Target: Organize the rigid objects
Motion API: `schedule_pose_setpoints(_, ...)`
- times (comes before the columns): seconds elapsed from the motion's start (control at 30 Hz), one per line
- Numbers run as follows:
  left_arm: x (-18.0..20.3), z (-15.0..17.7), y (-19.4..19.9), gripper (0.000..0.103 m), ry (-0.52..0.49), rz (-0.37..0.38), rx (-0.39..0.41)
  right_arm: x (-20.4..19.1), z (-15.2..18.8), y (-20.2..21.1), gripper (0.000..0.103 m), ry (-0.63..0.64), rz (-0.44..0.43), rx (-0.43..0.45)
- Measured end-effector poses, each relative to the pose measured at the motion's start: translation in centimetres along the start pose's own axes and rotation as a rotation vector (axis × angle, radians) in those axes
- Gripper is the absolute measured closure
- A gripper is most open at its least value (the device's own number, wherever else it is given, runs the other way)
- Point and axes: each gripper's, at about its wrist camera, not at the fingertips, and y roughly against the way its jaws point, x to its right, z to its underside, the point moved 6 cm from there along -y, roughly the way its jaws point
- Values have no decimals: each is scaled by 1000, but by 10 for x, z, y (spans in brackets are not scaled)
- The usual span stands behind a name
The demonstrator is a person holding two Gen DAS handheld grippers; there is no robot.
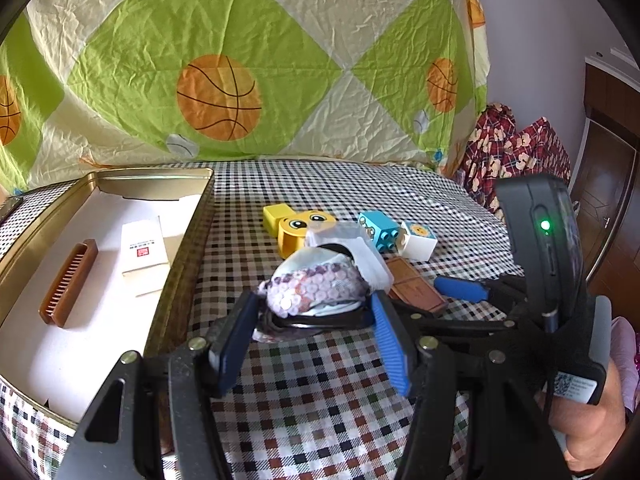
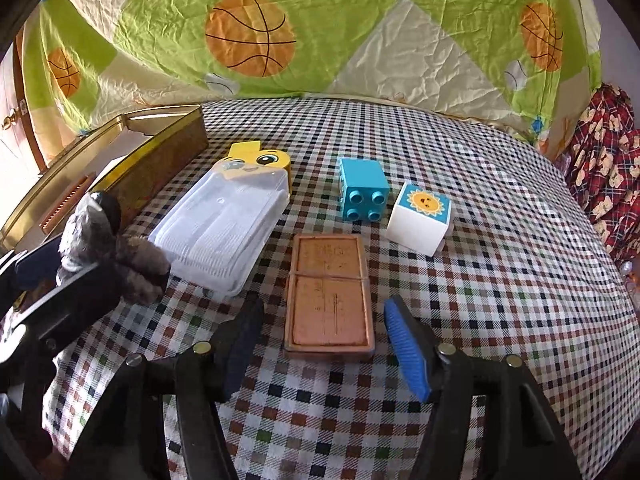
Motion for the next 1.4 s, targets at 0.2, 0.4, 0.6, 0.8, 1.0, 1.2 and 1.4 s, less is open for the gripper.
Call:
schedule_pose_setpoints(0.2, -1, -1, 1, 45, -1, 7, 3, 5, 4, 2, 55, -46, -86, 2)
schedule_pose_setpoints(0.4, 2, -1, 3, 45, -8, 11, 10, 1, 10, 15, 55, -53, -114, 56)
schedule_pose_setpoints(0.6, 3, 0, 6, 45, -10, 10, 28, -1, 8, 33, 55, -50, -158, 162)
schedule_pose_setpoints(0.8, 3, -2, 11, 45, -15, 11, 57, -3, 8, 45, 55, -30, -129, 241)
schedule_pose_setpoints(1.0, 3, -3, 15, 45, -20, 7, 85, -4, 9, 51, 55, -28, -135, 284)
schedule_pose_setpoints(1.2, 4, -4, 21, 45, -28, -2, 118, -6, 10, 60, 55, -22, -131, 335)
schedule_pose_setpoints(1.4, 4, -5, 27, 45, -33, -9, 151, -5, 11, 65, 55, -23, -128, 371)
